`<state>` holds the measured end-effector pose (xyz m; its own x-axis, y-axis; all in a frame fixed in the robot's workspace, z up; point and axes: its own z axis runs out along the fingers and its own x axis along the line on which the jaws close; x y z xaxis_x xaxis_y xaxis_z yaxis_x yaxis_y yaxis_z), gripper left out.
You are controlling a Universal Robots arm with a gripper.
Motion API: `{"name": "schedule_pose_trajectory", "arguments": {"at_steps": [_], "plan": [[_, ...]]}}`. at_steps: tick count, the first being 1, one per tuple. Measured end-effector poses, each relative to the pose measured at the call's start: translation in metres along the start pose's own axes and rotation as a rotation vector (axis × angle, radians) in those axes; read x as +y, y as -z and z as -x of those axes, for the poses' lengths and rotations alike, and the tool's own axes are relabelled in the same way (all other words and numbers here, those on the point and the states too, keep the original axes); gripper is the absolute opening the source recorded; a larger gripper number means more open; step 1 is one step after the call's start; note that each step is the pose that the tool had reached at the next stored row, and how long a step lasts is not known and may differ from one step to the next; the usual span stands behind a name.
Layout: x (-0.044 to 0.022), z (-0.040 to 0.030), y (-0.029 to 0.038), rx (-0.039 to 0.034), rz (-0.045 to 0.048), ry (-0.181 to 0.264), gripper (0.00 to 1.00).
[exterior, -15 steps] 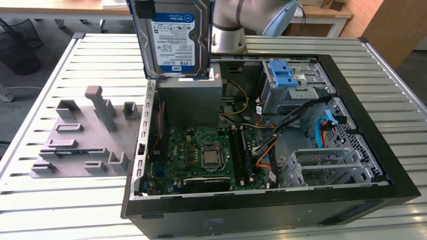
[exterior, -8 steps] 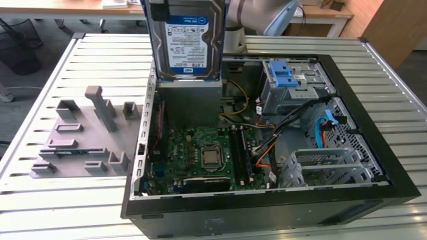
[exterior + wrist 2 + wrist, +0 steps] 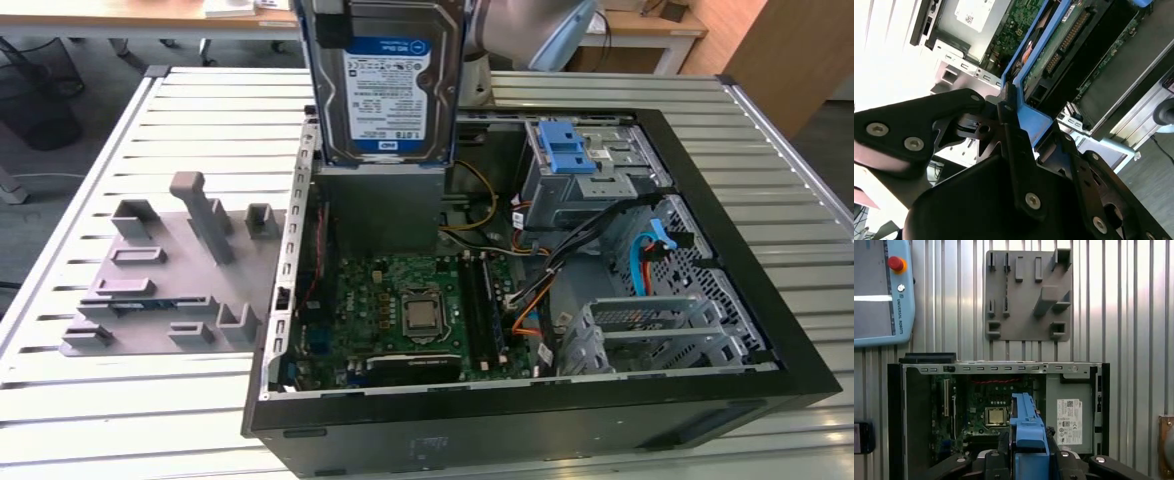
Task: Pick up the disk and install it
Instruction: 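Pick up the disk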
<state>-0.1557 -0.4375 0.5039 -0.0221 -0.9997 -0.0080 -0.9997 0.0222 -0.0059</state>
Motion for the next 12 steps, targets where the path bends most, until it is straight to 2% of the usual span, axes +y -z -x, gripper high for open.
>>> {"name": "schedule_pose_trajectory", "arguments": {"at_steps": [9, 12], "plan": [[-0.0254, -0.0007, -0.0022, -0.0004, -0.0021, 0.001, 0.36], [-0.0282, -0.0007, -0.0027, -0.0005, -0.0040, 0.001, 0.36]]}}
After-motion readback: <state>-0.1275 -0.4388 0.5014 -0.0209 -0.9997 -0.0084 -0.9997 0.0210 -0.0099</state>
